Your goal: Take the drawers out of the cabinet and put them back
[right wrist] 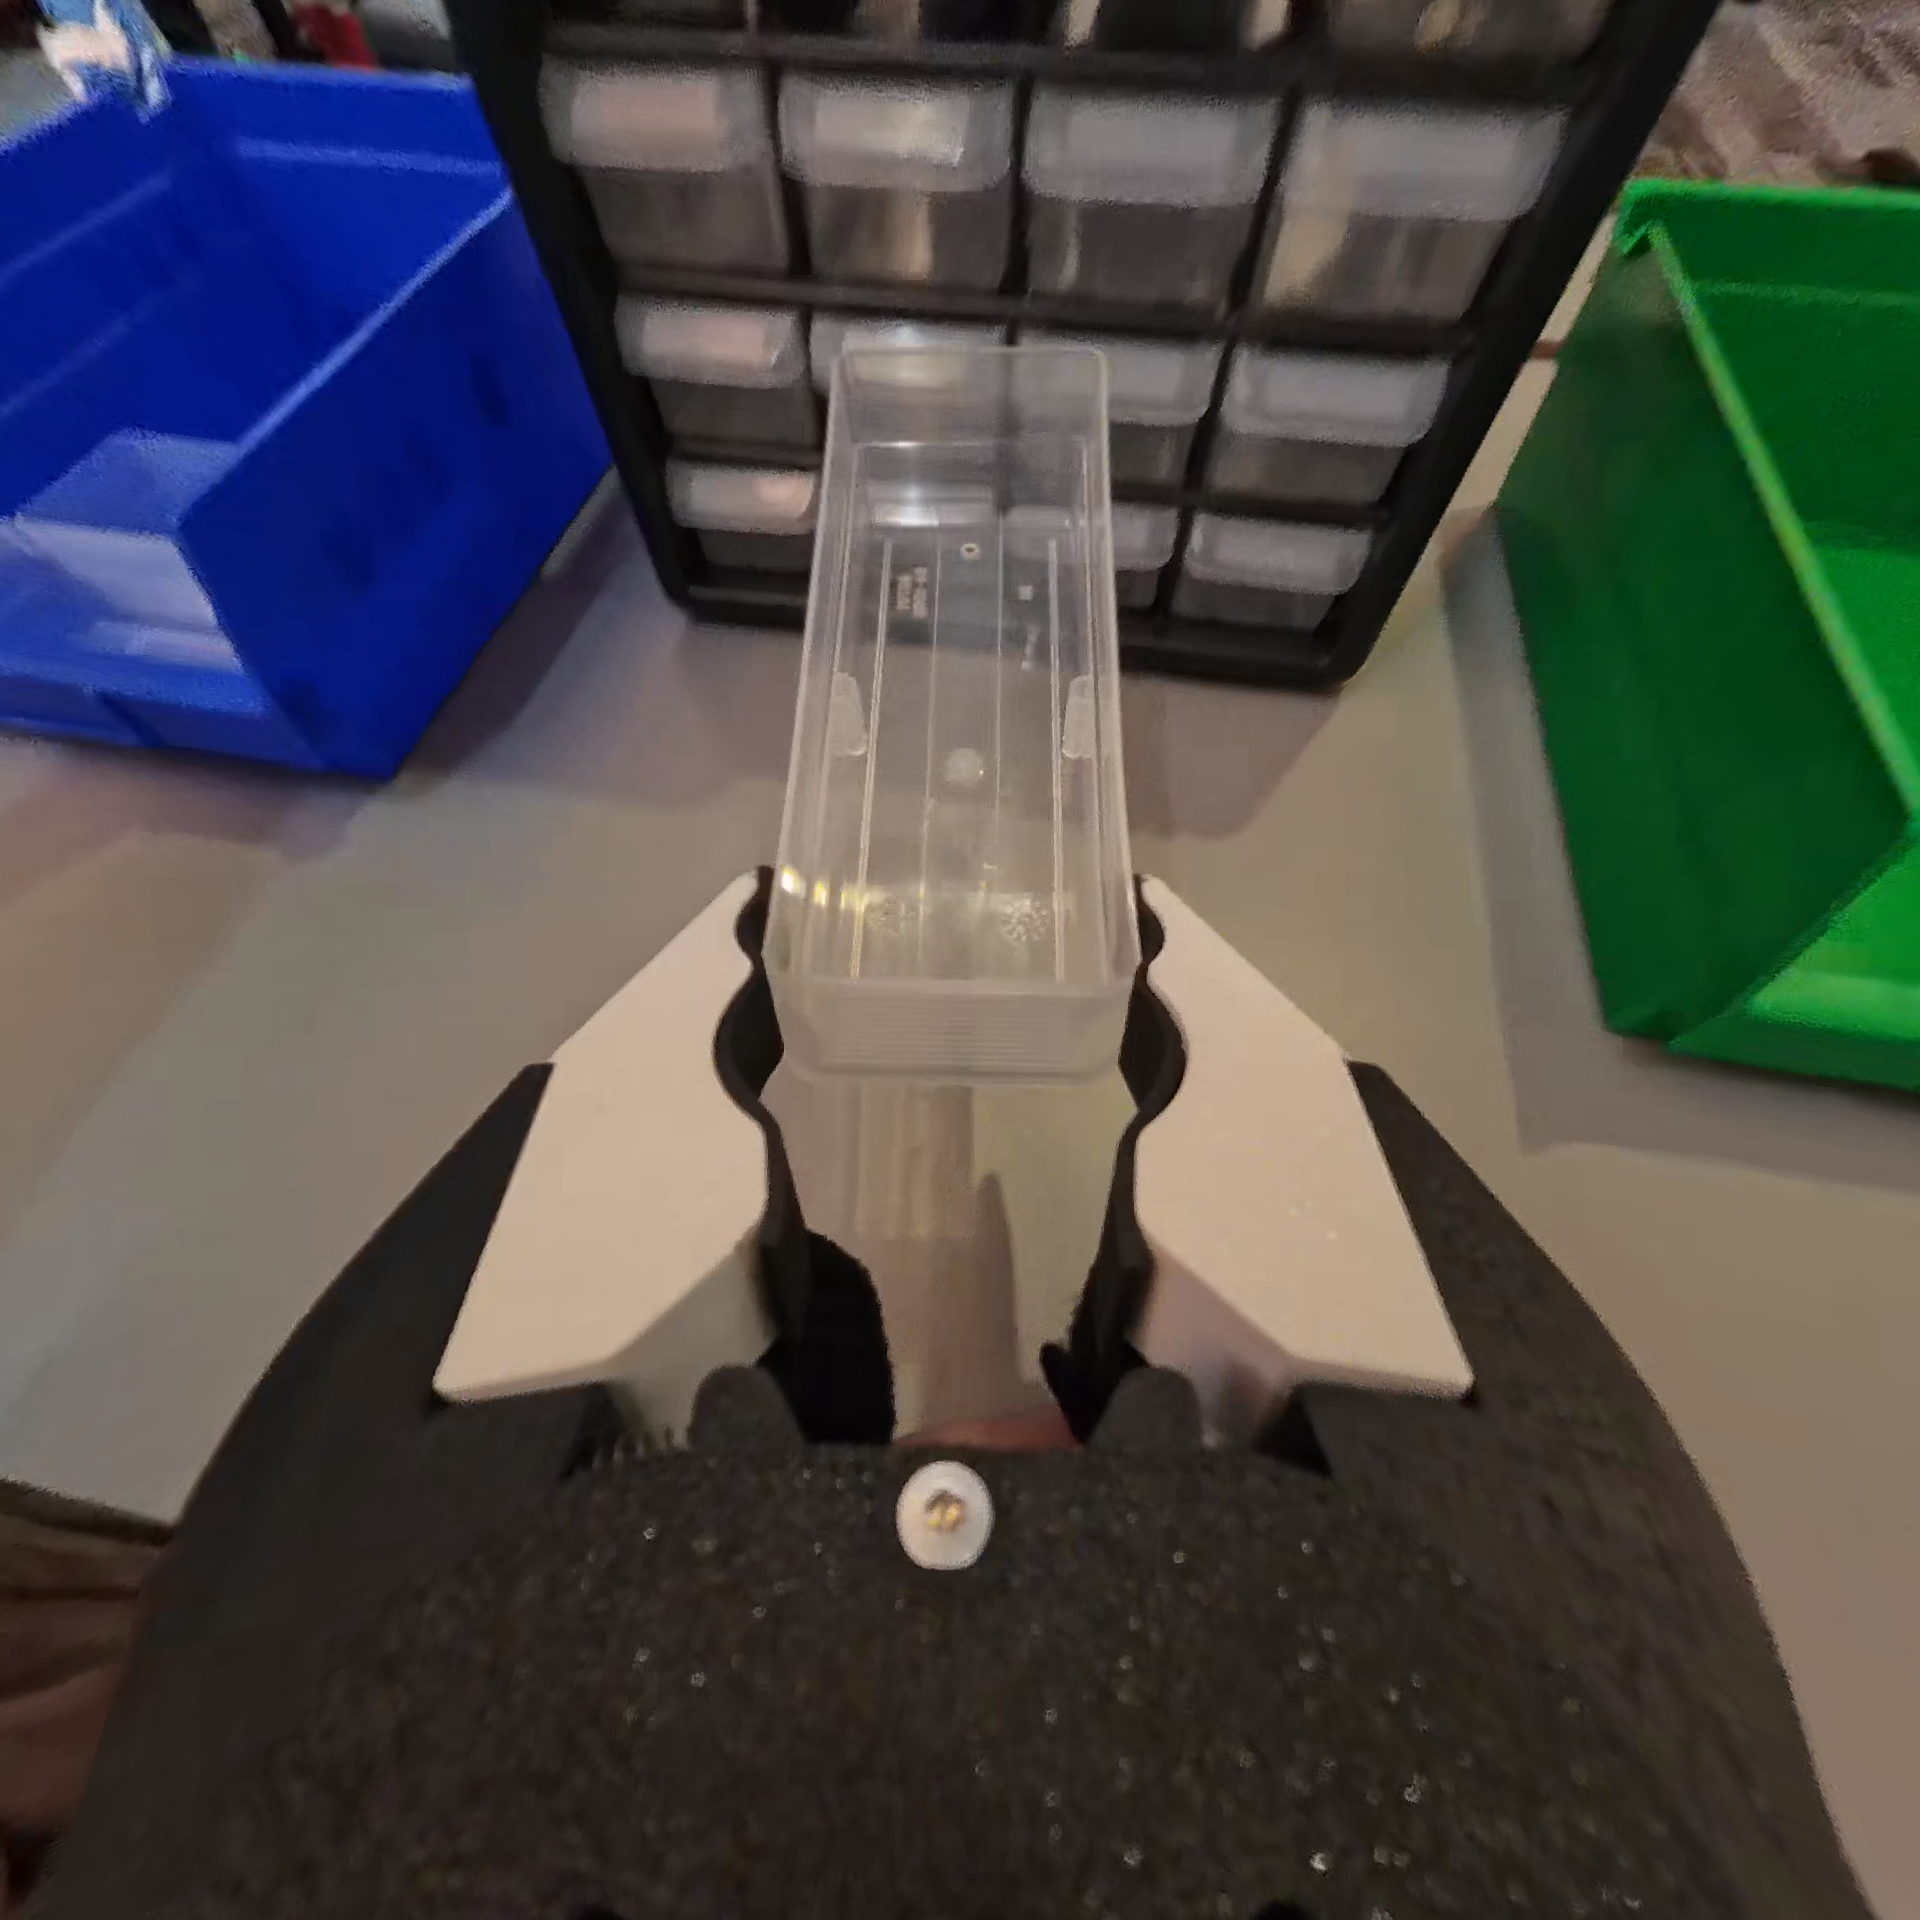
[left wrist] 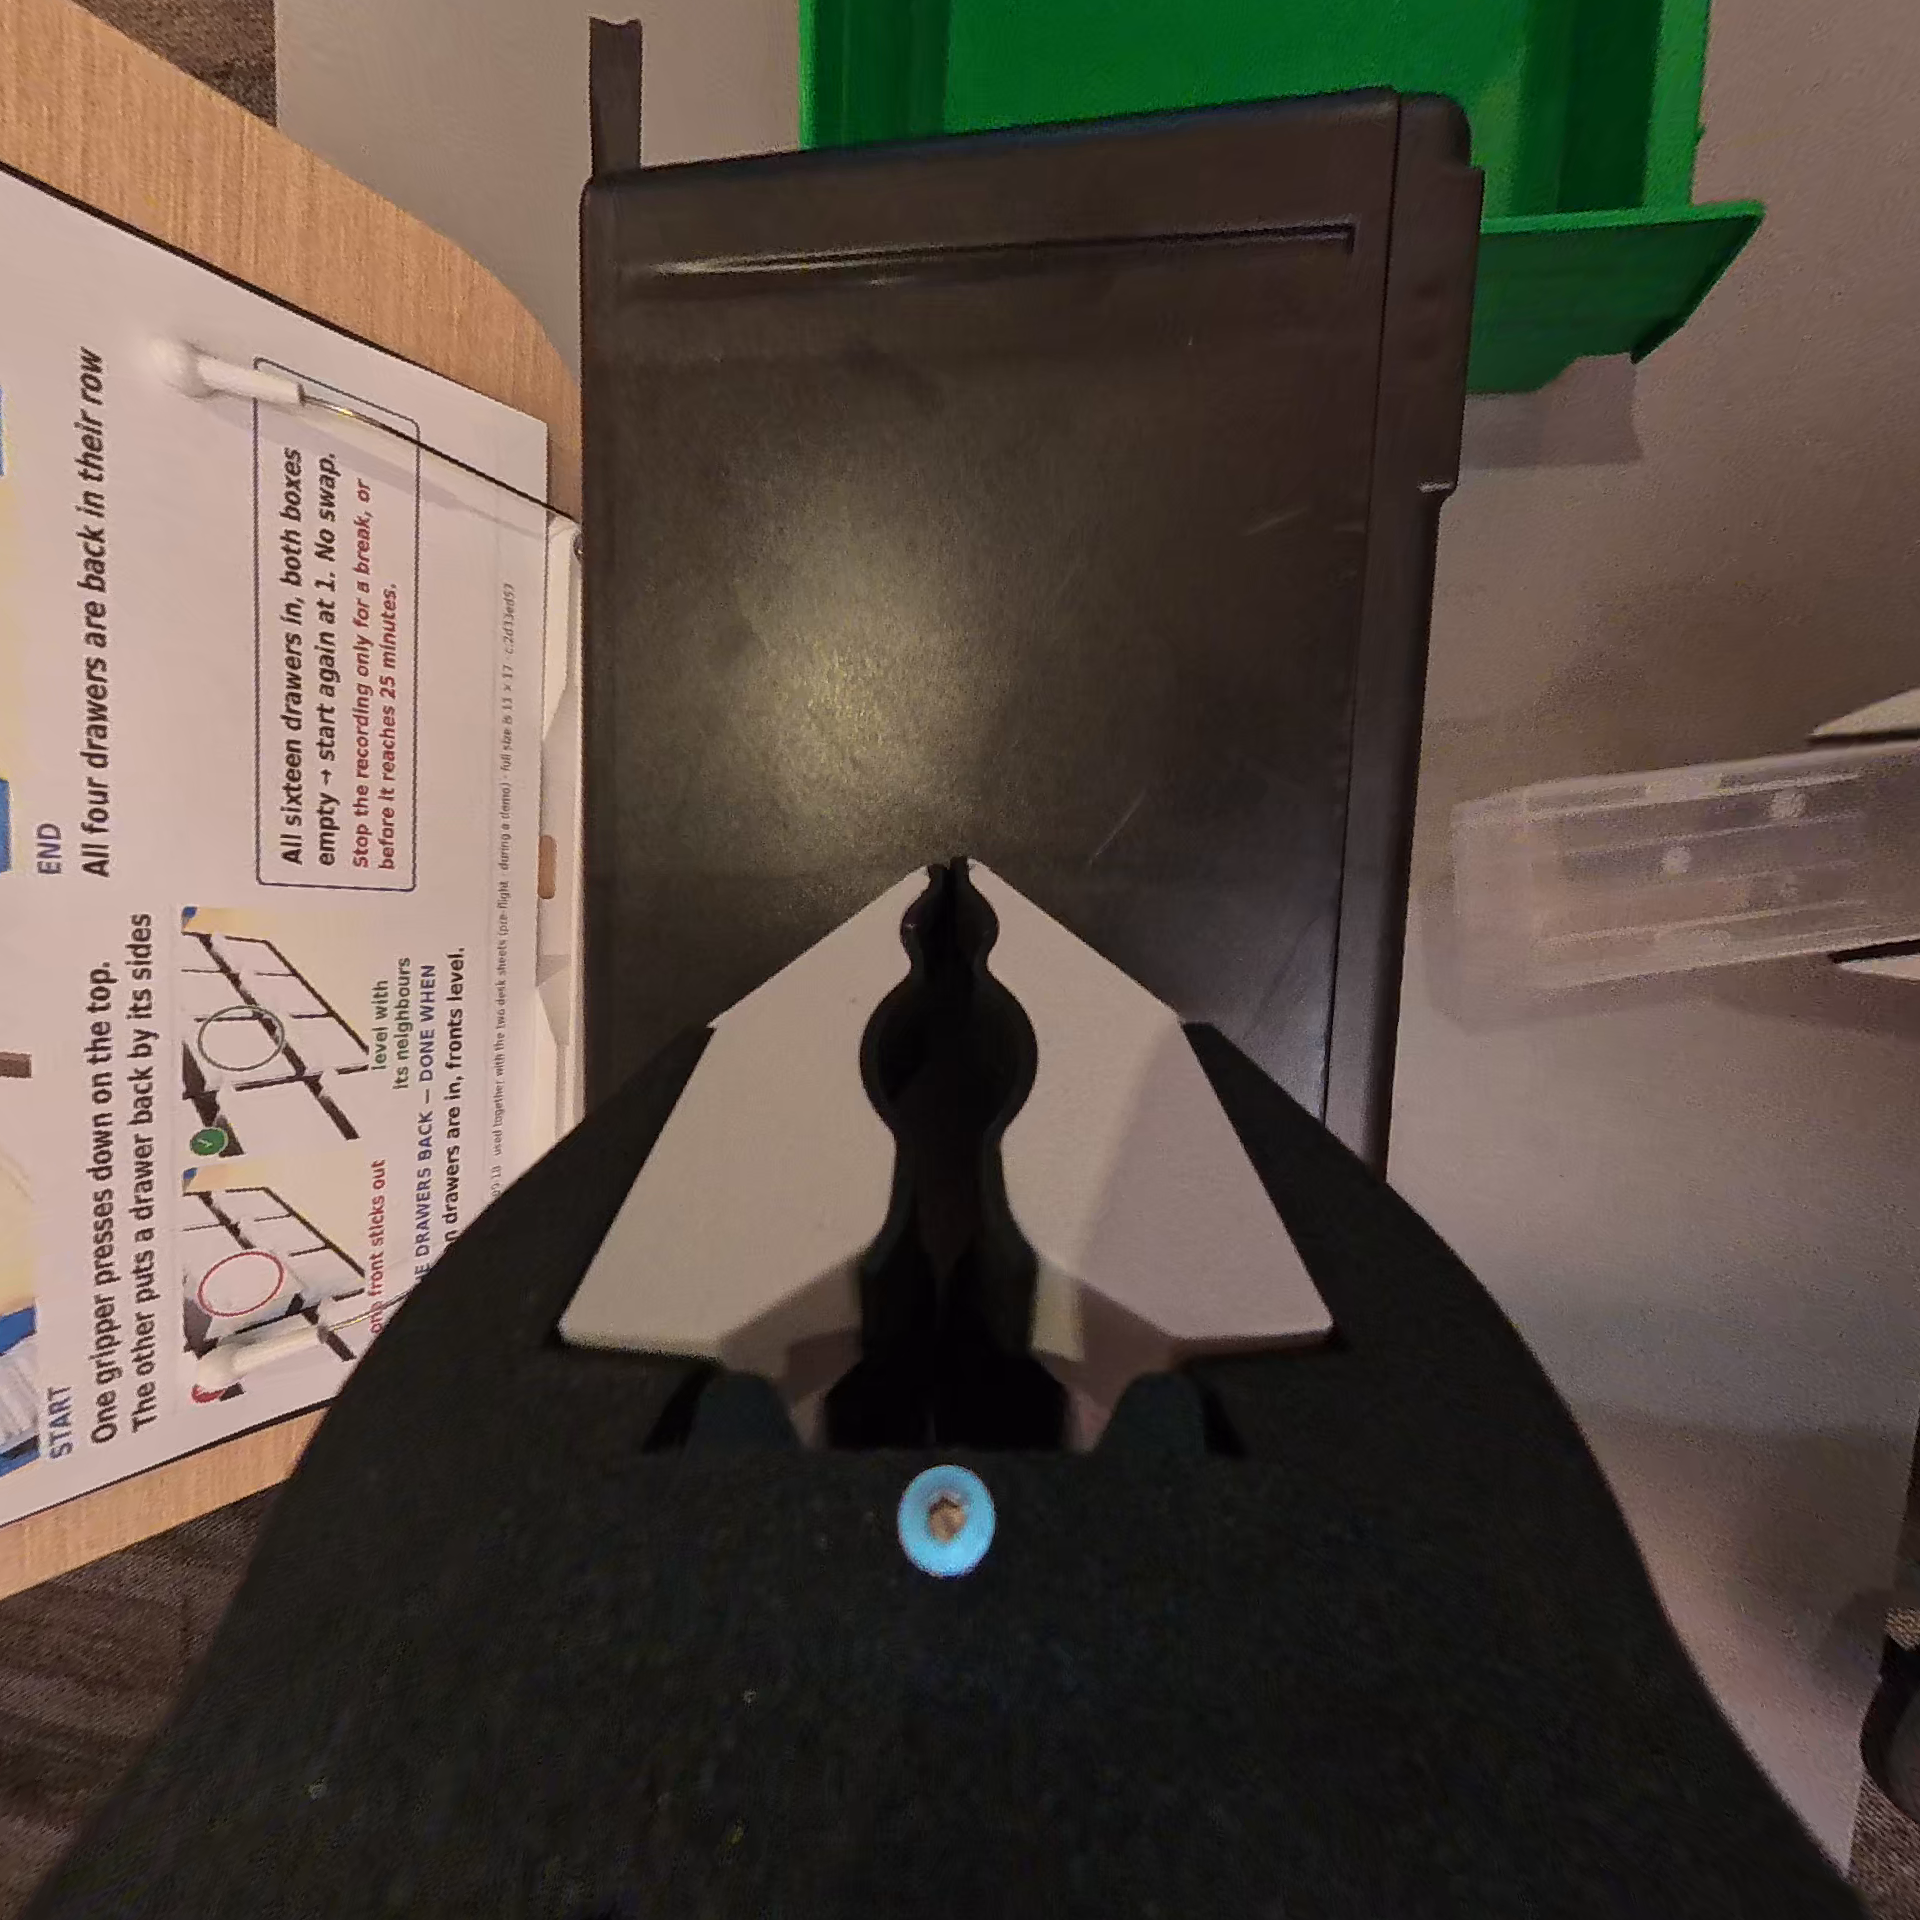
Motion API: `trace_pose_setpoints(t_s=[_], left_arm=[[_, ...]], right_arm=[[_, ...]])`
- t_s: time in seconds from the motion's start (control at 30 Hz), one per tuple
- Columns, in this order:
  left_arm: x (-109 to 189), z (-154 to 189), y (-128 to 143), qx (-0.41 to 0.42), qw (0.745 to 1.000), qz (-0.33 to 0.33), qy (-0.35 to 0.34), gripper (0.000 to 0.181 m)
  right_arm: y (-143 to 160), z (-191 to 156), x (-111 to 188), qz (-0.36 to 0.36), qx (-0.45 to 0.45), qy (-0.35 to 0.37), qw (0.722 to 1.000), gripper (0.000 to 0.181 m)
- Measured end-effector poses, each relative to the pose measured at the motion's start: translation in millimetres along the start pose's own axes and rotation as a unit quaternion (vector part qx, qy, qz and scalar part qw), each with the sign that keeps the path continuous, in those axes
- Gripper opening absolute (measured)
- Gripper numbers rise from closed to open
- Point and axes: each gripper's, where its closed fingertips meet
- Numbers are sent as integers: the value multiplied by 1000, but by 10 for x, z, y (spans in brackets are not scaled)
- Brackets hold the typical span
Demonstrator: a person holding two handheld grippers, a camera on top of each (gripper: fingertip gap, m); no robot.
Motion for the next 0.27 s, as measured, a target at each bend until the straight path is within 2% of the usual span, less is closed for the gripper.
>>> trace_pose_setpoints(t_s=[0.17, 0.27], left_arm=[[-2, 0, 1, -2, 1000, -15, -13, 0], [-3, 0, 2, 3, 1000, -24, -19, 0]], right_arm=[[-477, 231, -73, 14, -35, 20, 999, 65], [-617, 288, -175, -7, -38, 21, 999, 65]])
Point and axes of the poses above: each gripper's, where its closed fingertips meet, x back along the fingers, y out of its underside, z = x × y across the jaws, and after that the axes turned 2 degrees about y, right-handed
